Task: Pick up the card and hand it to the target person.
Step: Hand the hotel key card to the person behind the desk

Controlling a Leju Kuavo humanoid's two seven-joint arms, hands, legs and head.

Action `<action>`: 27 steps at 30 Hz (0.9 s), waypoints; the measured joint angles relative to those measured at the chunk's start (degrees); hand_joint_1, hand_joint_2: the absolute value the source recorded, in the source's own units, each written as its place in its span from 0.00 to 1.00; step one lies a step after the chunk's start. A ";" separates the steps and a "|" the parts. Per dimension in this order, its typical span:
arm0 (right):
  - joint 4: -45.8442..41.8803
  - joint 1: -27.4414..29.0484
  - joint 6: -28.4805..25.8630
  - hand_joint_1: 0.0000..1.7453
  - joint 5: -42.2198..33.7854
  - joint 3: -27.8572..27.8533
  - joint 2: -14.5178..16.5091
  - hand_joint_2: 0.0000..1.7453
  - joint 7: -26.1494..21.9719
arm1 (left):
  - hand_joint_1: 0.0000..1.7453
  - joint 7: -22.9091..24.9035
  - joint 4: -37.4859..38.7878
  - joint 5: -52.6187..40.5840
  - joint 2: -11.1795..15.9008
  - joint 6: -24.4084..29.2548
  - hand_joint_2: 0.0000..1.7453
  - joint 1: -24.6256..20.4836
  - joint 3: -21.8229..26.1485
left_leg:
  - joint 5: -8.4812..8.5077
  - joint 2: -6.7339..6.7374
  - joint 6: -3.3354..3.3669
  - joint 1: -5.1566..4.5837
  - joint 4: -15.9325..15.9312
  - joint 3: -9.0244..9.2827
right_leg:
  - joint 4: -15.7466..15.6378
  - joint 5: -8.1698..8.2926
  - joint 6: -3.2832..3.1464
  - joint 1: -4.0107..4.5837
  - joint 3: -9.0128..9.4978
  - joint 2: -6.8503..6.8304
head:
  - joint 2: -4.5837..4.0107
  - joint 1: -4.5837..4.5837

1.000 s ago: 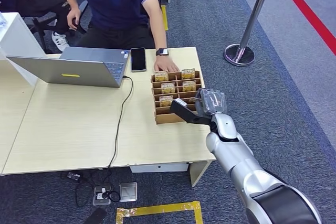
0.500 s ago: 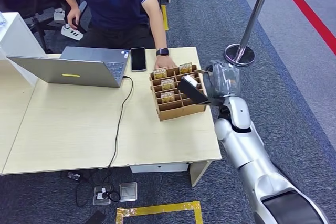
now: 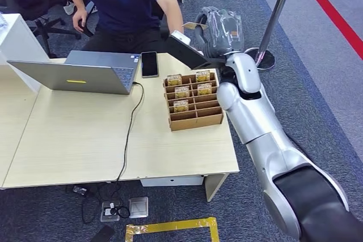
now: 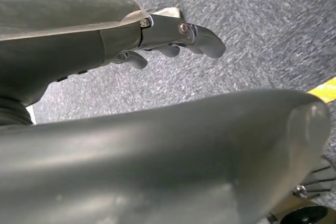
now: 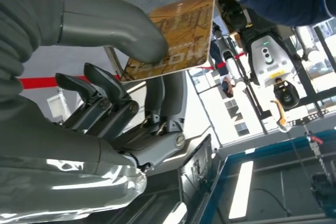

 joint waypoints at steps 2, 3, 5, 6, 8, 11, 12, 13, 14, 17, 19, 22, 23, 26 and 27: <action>4.74 -2.31 -1.85 1.00 0.91 0.87 1.59 1.00 1.38 | 0.00 0.35 0.03 -0.42 -0.04 -0.03 0.00 -0.42 -0.13 | 0.01 0.00 -0.01 0.00 0.00 0.00 | 0.01 0.01 -0.01 0.00 0.00 0.00 | 0.00 -0.02; 7.10 -3.28 -2.54 1.00 1.24 1.24 2.41 1.00 1.90 | 0.00 0.48 0.04 -0.57 -0.08 -0.08 0.00 -0.60 -0.20 | 0.01 0.00 -0.01 0.00 0.00 0.01 | 0.01 0.01 -0.01 0.01 -0.01 0.00 | 0.00 -0.03; 11.32 -4.75 -3.25 1.00 1.70 1.79 3.82 1.00 2.72 | 0.00 0.58 0.07 -0.78 -0.15 -0.22 0.00 -0.93 -0.33 | 0.01 0.00 -0.01 0.01 0.00 0.00 | 0.01 0.01 -0.01 0.01 -0.01 0.00 | 0.00 -0.04; 13.30 -5.32 -3.54 1.00 2.06 2.02 4.43 1.00 3.17 | 0.00 0.62 0.08 -0.85 -0.19 -0.30 0.00 -1.05 -0.37 | 0.01 -0.01 -0.01 0.01 0.00 0.00 | 0.01 0.01 -0.01 0.01 -0.01 -0.01 | 0.00 -0.04; 17.04 -6.07 -4.26 1.00 2.94 2.55 5.41 1.00 4.34 | 0.00 0.72 0.10 -1.08 -0.27 -0.39 0.00 -1.23 -0.40 | 0.01 -0.01 -0.01 0.00 0.00 0.00 | 0.01 0.01 -0.01 0.01 -0.01 0.00 | 0.00 -0.01; 21.50 -6.38 -5.35 1.00 4.09 3.19 6.54 1.00 5.86 | 0.00 0.90 0.11 -1.43 -0.38 -0.43 0.00 -1.40 -0.41 | 0.01 0.00 -0.01 0.00 0.01 0.00 | 0.01 0.01 -0.01 0.00 -0.01 -0.01 | 0.00 0.02; 22.66 -6.37 -5.89 1.00 4.63 3.37 6.79 1.00 6.39 | 0.00 1.00 0.11 -1.51 -0.40 -0.41 0.00 -1.44 -0.42 | 0.01 -0.01 -0.01 0.00 0.01 0.00 | 0.00 0.01 -0.01 0.00 -0.02 -0.01 | 0.00 0.02; 23.75 -6.38 -6.54 1.00 5.25 3.61 6.97 1.00 7.01 | 0.00 1.13 0.11 -1.64 -0.43 -0.38 0.00 -1.46 -0.43 | 0.01 -0.01 -0.01 0.00 0.01 0.00 | 0.00 0.01 -0.01 0.00 -0.02 -0.01 | 0.00 0.00; 24.67 -6.37 -7.19 1.00 5.90 3.87 7.06 1.00 7.62 | 0.00 1.26 0.11 -1.78 -0.47 -0.36 0.00 -1.48 -0.45 | 0.01 -0.01 -0.01 0.00 0.01 0.00 | 0.00 0.01 -0.01 0.00 -0.02 -0.01 | 0.00 -0.01; 26.94 -6.35 -8.76 1.00 7.53 4.43 7.02 1.00 9.15 | 0.00 1.69 0.11 -2.28 -0.66 -0.57 0.00 -1.59 -0.55 | 0.01 -0.01 -0.01 0.00 0.03 0.00 | 0.00 0.01 -0.01 0.00 -0.04 -0.01 | 0.00 -0.02; 28.08 -6.34 -9.67 1.00 8.43 4.49 6.85 1.00 9.81 | 0.00 2.06 0.11 -2.56 -0.80 -0.84 0.00 -1.72 -0.68 | 0.01 -0.01 -0.01 0.00 0.04 0.00 | 0.00 0.01 -0.02 0.00 -0.04 -0.01 | 0.00 -0.01; 29.29 -6.34 -10.51 1.00 9.11 4.51 6.55 1.00 10.14 | 0.00 2.53 0.13 -2.70 -0.95 -1.04 0.00 -1.93 -0.91 | 0.01 -0.01 -0.01 0.00 0.04 -0.01 | 0.00 0.01 -0.02 0.00 -0.05 0.00 | 0.00 -0.02; 29.58 -6.34 -10.72 1.00 9.21 4.51 6.45 1.00 10.23 | 0.00 2.64 0.13 -2.74 -0.98 -1.08 0.00 -2.01 -0.96 | 0.01 -0.01 -0.01 0.00 0.04 -0.01 | 0.00 0.01 -0.02 0.00 -0.06 0.00 | 0.00 -0.02; 30.18 -6.35 -11.36 1.00 9.61 4.51 6.18 1.00 10.57 | 0.00 2.97 0.14 -3.03 -1.02 -1.21 0.00 -2.27 -1.15 | 0.01 -0.01 -0.01 0.00 0.04 -0.02 | 0.00 0.01 -0.02 0.00 -0.07 0.00 | 0.00 -0.04; 30.34 -6.36 -11.53 1.00 9.75 4.51 6.10 1.00 10.63 | 0.00 3.07 0.14 -3.11 -1.04 -1.26 0.00 -2.37 -1.22 | 0.01 -0.01 -0.01 0.00 0.03 -0.02 | 0.00 0.01 -0.02 0.00 -0.07 0.00 | 0.00 -0.06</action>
